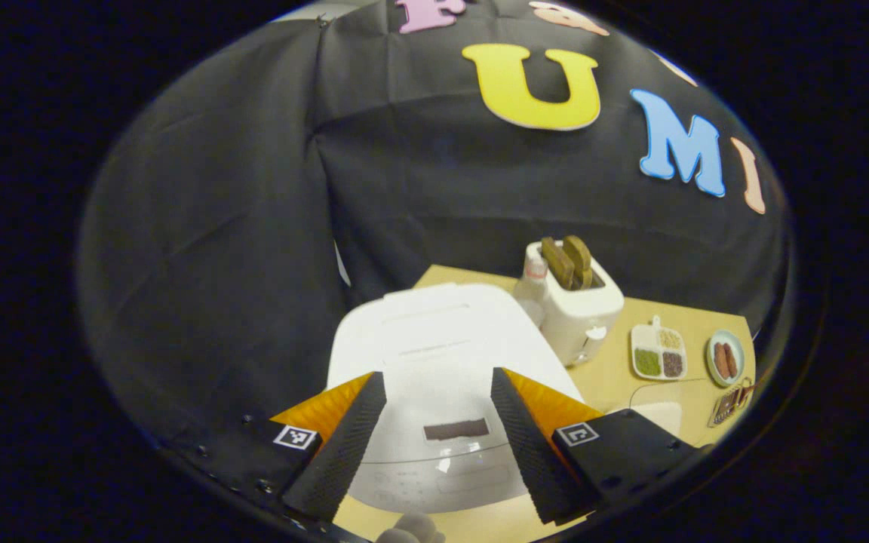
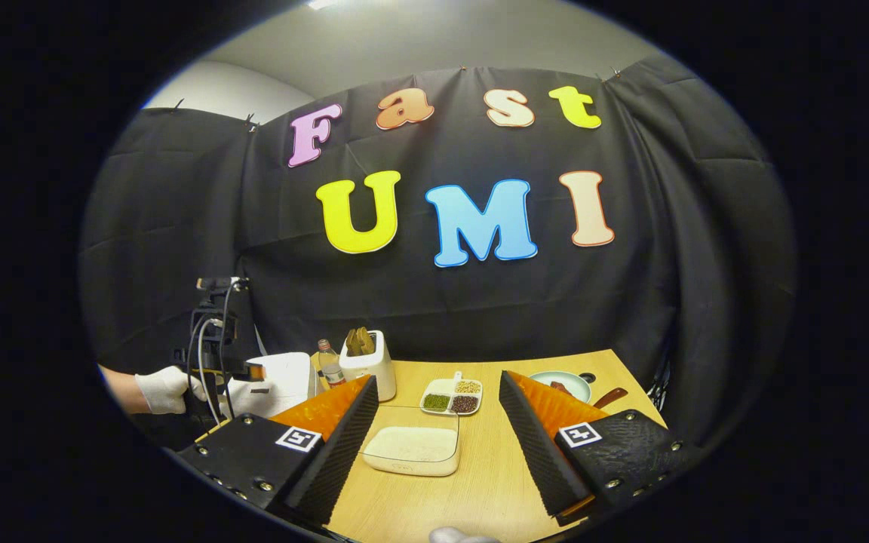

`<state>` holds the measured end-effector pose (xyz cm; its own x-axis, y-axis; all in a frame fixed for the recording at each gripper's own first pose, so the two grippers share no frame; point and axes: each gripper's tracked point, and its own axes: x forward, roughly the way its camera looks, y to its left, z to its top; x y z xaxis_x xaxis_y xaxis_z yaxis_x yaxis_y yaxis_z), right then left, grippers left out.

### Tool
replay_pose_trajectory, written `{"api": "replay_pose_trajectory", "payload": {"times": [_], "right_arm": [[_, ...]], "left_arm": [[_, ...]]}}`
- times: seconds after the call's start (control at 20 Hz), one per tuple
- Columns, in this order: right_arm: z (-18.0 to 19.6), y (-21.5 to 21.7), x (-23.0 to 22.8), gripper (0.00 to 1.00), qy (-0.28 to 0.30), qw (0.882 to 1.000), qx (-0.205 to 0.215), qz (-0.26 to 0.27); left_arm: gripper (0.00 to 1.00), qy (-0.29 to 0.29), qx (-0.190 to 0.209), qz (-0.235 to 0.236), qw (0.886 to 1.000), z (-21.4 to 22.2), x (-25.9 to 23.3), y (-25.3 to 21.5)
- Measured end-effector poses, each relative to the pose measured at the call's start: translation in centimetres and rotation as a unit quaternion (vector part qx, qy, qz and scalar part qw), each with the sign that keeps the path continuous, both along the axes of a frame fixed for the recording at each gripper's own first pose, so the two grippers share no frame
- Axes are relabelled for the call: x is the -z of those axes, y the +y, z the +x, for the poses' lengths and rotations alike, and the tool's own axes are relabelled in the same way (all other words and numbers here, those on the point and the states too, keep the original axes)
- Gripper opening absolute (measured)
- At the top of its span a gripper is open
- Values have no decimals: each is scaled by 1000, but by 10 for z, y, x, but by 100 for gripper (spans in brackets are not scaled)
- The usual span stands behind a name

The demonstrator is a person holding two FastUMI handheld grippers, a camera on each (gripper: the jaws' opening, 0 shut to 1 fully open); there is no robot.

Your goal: Close the left gripper, press the button to open the rice cooker; take a wooden spoon from the chopstick holder with the right hand, scoop a spoonful of rice and pour it into the rice cooker, then put the wooden spoon back into the chopstick holder.

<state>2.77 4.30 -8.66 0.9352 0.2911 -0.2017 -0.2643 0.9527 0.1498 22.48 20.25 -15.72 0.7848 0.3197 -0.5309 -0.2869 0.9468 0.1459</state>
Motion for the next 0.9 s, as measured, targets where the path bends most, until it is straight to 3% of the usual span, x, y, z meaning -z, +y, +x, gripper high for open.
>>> {"api": "replay_pose_trajectory", "payload": {"times": [0.15, 0.35, 0.4, 0.45, 0.55, 0.9], "right_arm": [[5, -7, -18, 99, -19, 1000, 18, 2], [12, -21, -48, 98, -58, 997, 58, 4], [12, -21, -52, 98, -64, 996, 63, 2], [12, -23, -55, 99, -67, 995, 67, -3], [12, -29, -65, 99, -80, 993, 81, -10], [5, -36, -72, 99, -95, 990, 103, -26]], "left_arm": [[98, -127, 31, 32, 991, -4, -91, -29], [100, -225, 79, 12, 971, -43, -168, -70], [96, -238, 83, 16, 968, -55, -182, -73], [100, -248, 90, 14, 964, -67, -194, -81], [96, -260, 110, 8, 959, -96, -214, -98], [96, -248, 150, -3, 957, -129, -206, -131]]}}
